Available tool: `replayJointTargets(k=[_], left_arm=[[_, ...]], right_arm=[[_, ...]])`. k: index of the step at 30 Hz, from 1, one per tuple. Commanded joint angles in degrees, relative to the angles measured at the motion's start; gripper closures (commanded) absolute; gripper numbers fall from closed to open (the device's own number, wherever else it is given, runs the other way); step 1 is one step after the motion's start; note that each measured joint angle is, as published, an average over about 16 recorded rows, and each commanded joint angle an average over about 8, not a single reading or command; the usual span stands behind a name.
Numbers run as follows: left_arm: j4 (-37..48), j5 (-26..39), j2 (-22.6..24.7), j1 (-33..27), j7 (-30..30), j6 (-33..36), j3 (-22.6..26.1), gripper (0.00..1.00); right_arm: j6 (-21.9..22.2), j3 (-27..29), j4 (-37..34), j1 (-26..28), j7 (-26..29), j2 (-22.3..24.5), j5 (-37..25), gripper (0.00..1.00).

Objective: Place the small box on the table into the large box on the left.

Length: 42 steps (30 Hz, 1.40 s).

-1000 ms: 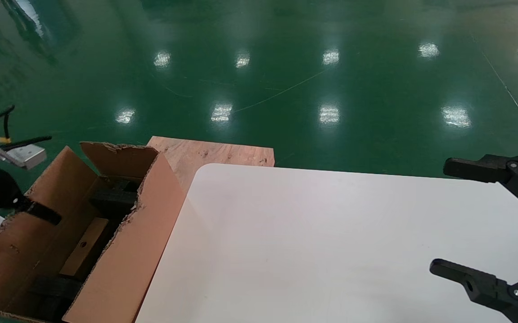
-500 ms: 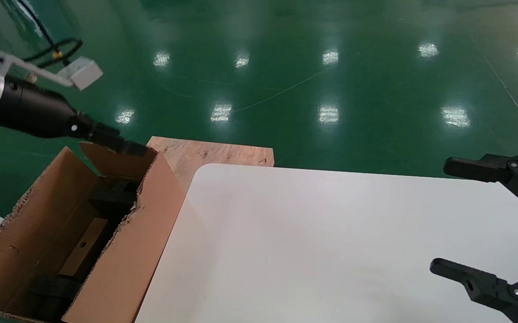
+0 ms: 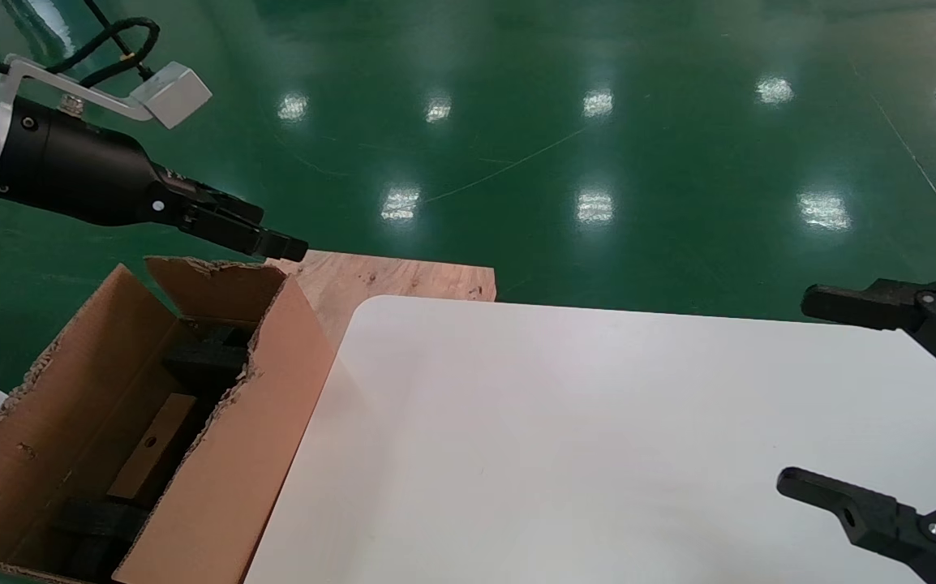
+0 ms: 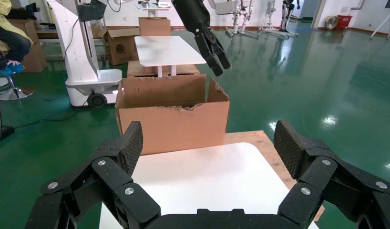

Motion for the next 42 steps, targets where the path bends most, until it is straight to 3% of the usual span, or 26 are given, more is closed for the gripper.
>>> replayJointTargets(k=[1,7,42], left_arm=[[0.60,0.52,0.08,-0.17,0.11,-0.16,0.31,0.00],[-2.54,-1.91,-0.16,3.83,1.75,-0.59,-2.89,0.00],[-32.14,-24.94,-2.70,40.41,16.19,-4.29,-32.26,0.00]], right_arm=[[0.00,0.00,0.00,0.00,0.00,0.00,0.00,0.00],[0.00,0.00,0.00,0.00,0.00,0.00,0.00,0.00],[0.00,-0.02,-0.01,0.01,-0.01,0.01,0.01,0.00]])
